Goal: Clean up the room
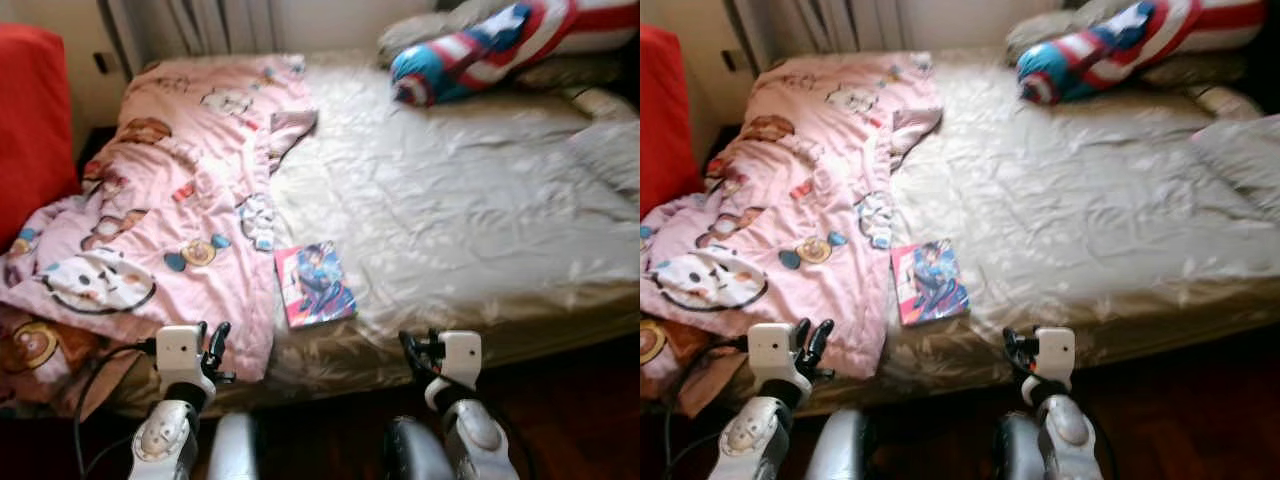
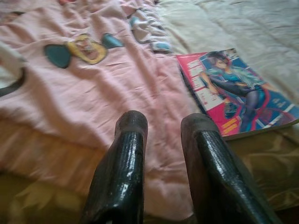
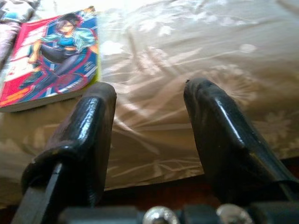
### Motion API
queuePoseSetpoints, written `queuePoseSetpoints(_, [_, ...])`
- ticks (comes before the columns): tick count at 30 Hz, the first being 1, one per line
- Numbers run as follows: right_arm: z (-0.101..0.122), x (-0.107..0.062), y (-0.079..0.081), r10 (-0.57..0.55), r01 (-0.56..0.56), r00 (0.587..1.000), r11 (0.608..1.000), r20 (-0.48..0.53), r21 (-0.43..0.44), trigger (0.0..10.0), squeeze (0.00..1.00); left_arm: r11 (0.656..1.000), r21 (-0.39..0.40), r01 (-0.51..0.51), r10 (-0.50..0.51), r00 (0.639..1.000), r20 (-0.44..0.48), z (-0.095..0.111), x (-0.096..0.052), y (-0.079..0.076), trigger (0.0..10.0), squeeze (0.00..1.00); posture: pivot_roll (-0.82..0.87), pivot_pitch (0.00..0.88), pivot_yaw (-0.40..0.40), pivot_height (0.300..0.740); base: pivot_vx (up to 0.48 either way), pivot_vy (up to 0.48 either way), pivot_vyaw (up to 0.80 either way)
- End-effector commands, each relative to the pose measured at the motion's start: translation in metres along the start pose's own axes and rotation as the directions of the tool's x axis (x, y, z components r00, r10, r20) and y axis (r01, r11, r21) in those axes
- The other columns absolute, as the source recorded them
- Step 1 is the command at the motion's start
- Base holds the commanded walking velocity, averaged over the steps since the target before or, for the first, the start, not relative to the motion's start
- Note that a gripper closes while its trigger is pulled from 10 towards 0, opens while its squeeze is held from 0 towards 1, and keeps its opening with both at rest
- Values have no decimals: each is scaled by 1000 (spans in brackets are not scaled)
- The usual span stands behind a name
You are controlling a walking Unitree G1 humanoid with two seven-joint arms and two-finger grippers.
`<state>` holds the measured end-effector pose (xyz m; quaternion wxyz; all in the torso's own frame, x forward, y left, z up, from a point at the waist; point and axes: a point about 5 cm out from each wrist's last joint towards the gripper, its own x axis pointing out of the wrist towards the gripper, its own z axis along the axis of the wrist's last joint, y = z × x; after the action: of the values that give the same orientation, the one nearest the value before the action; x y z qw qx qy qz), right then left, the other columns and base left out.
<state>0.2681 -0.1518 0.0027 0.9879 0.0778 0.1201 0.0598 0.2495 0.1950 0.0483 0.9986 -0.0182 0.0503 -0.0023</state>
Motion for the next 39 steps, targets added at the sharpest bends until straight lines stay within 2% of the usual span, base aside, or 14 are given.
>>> queuePoseSetpoints(1, [-2, -1, -1, -4, 4, 1000, 1000, -5, 10, 10000, 0, 1000, -2, -2, 2, 1000, -1, 0, 0, 1, 10000, 0, 59, 131, -37, 589, 0, 0, 0])
queuePoseSetpoints(7, [-1, -1, 1, 18, -18, 1000, 1000, 5, -18, 10000, 0, 1000, -7, -2, 2, 1000, 0, 0, 1, 0, 10000, 0, 62, 130, -37, 589, 0, 0, 0])
queuePoseSetpoints(10, [0, -1, 3, 29, -29, 1000, 999, 8, -21, 10000, 0, 1000, -6, 1, -1, 1000, 1, 1, 1, -1, 10000, 0, 61, 130, -37, 589, 0, 0, 800])
queuePoseSetpoints(15, [-1, -1, 3, 26, -26, 1000, 1000, 5, -15, 10000, 0, 1000, -6, 3, -3, 1000, 2, 1, 1, -2, 10000, 0, 62, 127, -36, 589, 256, 0, 638])
queuePoseSetpoints(25, [-1, 0, 2, 20, -20, 1000, 1000, 7, 11, 10000, 0, 1000, -6, 10, -10, 1000, 7, 3, 2, -4, 10000, 0, 63, 122, -34, 589, 274, 0, 0])
queuePoseSetpoints(31, [0, 0, 2, 26, -26, 1000, 1000, 9, -13, 10000, 0, 1000, -9, 12, -12, 1000, 10, 4, 2, -4, 10000, 0, 63, 125, -33, 589, 296, 0, 0])
queuePoseSetpoints(35, [0, 0, 3, 34, -34, 999, 999, 6, -31, 10000, 0, 1000, -9, 14, -14, 1000, 10, 4, 1, -4, 10000, 0, 63, 127, -33, 589, 307, 0, 709])
queuePoseSetpoints(37, [-1, 0, 2, 16, -16, 1000, 1000, 8, 15, 10000, 0, 1000, -9, 14, -13, 1000, 11, 5, 1, -4, 10000, 0, 63, 127, -32, 589, 307, 0, 0])
queuePoseSetpoints(39, [0, 0, 1, 12, -12, 1000, 1000, 9, 4, 10000, 0, 1000, -8, 13, -13, 1000, 10, 5, 1, -4, 10000, 0, 64, 128, -33, 589, 309, 0, 0])
